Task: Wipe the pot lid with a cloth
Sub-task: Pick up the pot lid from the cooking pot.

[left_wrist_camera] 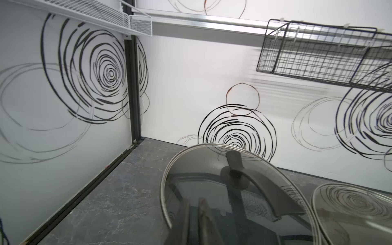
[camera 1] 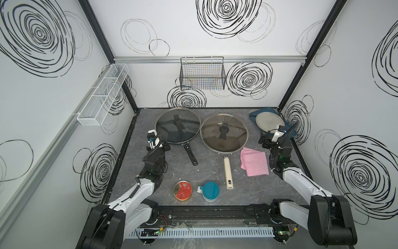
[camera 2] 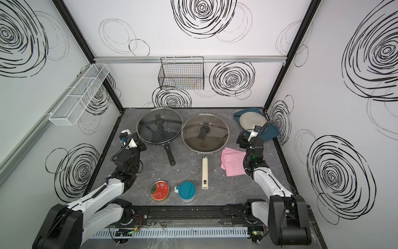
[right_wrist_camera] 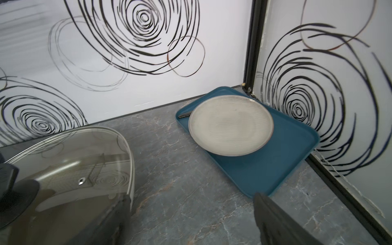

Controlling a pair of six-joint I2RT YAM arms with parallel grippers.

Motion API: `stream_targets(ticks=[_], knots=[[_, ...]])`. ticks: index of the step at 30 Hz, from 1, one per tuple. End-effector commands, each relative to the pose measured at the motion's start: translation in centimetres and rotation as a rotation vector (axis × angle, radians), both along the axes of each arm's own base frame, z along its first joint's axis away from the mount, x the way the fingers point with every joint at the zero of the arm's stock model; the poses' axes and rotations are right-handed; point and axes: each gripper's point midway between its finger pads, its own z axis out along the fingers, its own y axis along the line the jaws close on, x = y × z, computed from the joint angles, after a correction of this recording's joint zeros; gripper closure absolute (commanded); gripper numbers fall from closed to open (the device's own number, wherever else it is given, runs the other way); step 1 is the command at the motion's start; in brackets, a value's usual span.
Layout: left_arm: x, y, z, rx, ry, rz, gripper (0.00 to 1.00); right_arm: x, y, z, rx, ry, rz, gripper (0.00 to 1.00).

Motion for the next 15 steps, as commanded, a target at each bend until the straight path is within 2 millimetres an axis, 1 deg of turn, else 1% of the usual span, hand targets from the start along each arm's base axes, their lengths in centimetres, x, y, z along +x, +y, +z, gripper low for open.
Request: stream_targets(ticks=[1,2,3,5,6,9,11,13,14,15], knots=[[1.0,-1.5,0.7,0.026,0.138,0.076,0.97,-0.3,2.7,-0.8,-0.014,0.109,0.048,0.07],[1.8,-3.2,1.1,0.019,0.172,0.034,1.0,-0.3,3.5,-1.2,-0.013,0.143,0.058,0.07],[2.5,-4.7,1.8,0.003,0.186,-0.006,1.0,-0.3,4.2,-1.5,-0.003,0.172,0.068,0.08],[3.8,-8.7,3.1,-0.054,0.198,-0.143,1.0,-0.7,5.7,-2.6,0.023,0.228,0.112,0.08],[4.2,-10.3,3.8,-0.079,0.198,-0.194,1.0,-0.9,6.2,-2.9,0.032,0.245,0.128,0.08],[5.8,-16.8,5.8,-0.123,0.197,-0.416,1.0,-2.0,7.2,-3.8,0.104,0.281,0.15,0.08],[6.7,-21.5,6.7,-0.114,0.216,-0.561,1.0,-2.8,7.6,-4.1,0.142,0.289,0.168,0.09],[7.6,-25.1,6.8,-0.1,0.236,-0.65,1.0,-3.5,7.6,-4.3,0.162,0.293,0.175,0.09],[8.0,-27.0,6.7,-0.093,0.246,-0.697,1.0,-3.9,7.7,-4.1,0.17,0.284,0.183,0.08],[8.3,-28.5,6.7,-0.087,0.247,-0.727,1.0,-4.2,7.7,-3.9,0.172,0.276,0.189,0.09]])
